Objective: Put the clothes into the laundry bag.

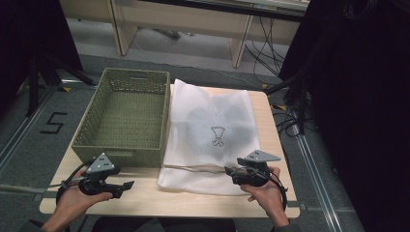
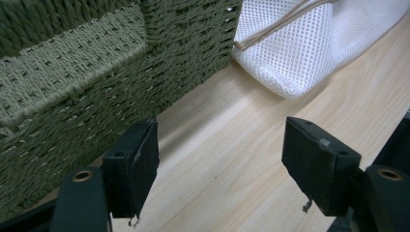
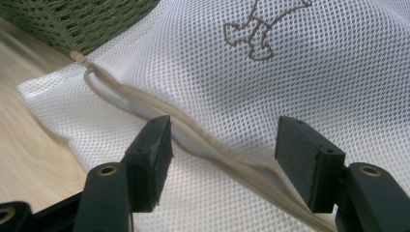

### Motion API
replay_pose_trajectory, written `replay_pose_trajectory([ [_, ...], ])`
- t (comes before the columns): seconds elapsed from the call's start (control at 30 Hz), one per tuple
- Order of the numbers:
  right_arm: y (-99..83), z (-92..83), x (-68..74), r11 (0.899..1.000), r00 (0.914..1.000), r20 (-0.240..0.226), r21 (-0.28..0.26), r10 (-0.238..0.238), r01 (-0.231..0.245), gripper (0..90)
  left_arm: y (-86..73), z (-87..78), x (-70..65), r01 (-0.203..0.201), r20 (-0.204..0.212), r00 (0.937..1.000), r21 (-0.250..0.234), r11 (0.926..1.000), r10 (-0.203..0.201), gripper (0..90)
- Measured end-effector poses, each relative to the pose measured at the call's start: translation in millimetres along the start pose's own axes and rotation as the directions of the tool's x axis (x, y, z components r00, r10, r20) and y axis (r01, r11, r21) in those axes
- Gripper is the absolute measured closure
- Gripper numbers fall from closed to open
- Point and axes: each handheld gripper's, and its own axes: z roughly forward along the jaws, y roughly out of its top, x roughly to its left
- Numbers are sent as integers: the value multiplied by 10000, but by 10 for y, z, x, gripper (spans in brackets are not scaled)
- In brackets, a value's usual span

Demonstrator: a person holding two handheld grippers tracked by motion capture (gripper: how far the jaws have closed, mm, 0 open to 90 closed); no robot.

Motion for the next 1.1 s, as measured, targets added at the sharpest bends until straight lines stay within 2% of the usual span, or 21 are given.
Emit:
replay_pose_trajectory([
  [0.03,-16,-6,5,10000,10000,1,-46,49,-49,388,-7,-9,9,-91,-1,10000,-2,10000,91,289],
  [0.1,-62,-25,8,9999,9998,-181,-103,31,-33,387,-17,-26,2,101,-8,9999,4,9999,-101,286],
  [0.17,-98,-61,28,9999,9999,-8,-44,120,-120,381,-27,-41,10,-30,28,10000,15,10000,30,280],
  [0.2,-112,-87,50,9995,9995,-45,83,304,-304,374,-37,-43,-8,177,-29,9998,-51,9998,-177,280],
  [0.23,-133,-89,63,9993,9993,-134,-41,361,-362,371,-44,-45,-12,169,-74,9998,-102,9998,-170,280],
  [0.27,-146,-110,57,9999,9998,-87,38,161,-161,366,-45,-62,5,-111,82,9999,21,9999,110,280],
  [0.37,-215,-135,85,9995,9995,-158,162,267,-265,363,-60,-84,-12,-37,110,9999,-30,10000,37,279],
  [0.4,-237,-146,104,9986,9989,-171,283,448,-443,362,-72,-82,-37,218,-16,9998,-146,9997,-218,278],
  [0.43,-265,-135,110,9988,9986,-220,142,481,-477,361,-76,-98,-27,-23,77,10000,-61,10000,24,277],
  [0.47,-273,-165,113,9982,9987,-157,360,488,-482,360,-82,-104,-29,-63,93,9999,-43,10000,64,275],
  [0.5,-292,-166,106,9991,9994,-152,269,317,-313,358,-91,-104,-42,93,119,9999,-66,9999,-92,275],
  [0.53,-304,-171,117,9988,9989,-158,217,442,-438,356,-100,-107,-57,145,6,9999,-129,9998,-145,273],
  [0.57,-312,-189,99,9992,9995,-198,319,228,-222,355,-103,-123,-50,-82,93,9999,-37,10000,83,273],
  [0.6,-334,-202,132,9976,9980,-237,397,584,-574,354,-109,-124,-59,-25,95,10000,-53,10000,26,273],
  [0.63,-344,-209,109,9989,9995,-234,410,218,-209,353,-114,-124,-75,132,39,9999,-106,9999,-132,273],
  [0.77,-392,-222,125,9983,9991,-347,548,236,-216,352,-117,-126,-80,0,0,10000,-198,9998,0,273],
  [0.8,-403,-223,148,9973,9989,-202,609,425,-412,351,-118,-125,-79,20,-9,10000,-185,9998,-20,273],
  [0.83,-400,-224,121,9977,9997,-186,664,155,-142,351,-118,-124,-77,22,-64,10000,-167,9999,-23,272],
  [0.93,-401,-212,108,9973,9992,-356,717,182,-156,351,-115,-121,-80,20,-25,10000,-192,9998,-20,272],
  [1.0,-408,-200,116,9982,9996,-194,553,221,-210,351,-113,-116,-85,45,-41,10000,-205,9998,-46,272],
  [1.1,-400,-202,107,9973,9998,-212,729,63,-47,350,-113,-120,-72,-27,-33,10000,-169,9999,26,271],
])
